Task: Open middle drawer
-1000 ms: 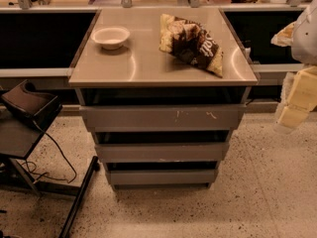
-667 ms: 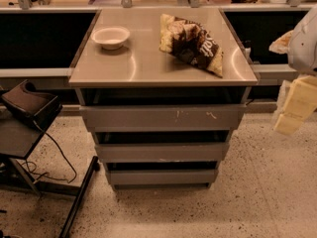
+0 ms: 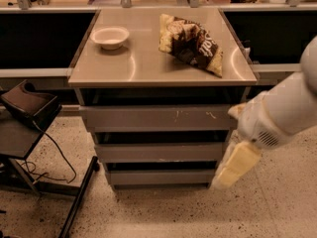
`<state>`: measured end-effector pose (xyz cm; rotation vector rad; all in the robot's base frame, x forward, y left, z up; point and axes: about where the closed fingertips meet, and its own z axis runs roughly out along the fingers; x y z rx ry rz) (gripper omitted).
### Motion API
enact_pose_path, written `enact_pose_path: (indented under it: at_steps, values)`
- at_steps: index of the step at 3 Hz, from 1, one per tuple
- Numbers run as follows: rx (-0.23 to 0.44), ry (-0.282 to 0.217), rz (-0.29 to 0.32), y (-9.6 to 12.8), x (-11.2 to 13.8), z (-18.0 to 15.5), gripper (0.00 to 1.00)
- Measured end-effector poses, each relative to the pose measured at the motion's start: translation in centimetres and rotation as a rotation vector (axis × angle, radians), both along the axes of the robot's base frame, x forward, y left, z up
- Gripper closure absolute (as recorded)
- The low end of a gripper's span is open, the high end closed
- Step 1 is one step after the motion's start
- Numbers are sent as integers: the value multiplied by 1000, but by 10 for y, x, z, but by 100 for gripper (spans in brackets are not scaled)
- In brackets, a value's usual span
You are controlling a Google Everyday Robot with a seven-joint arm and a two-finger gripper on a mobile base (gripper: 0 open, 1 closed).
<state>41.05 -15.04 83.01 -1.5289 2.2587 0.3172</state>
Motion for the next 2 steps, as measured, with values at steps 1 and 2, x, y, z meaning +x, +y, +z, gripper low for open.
enact_pose_path:
  at_steps: [1,2]
  values:
    - [98,117,-53,29,-14,-99,0]
    - [139,169,-89,51,-7,-180,0]
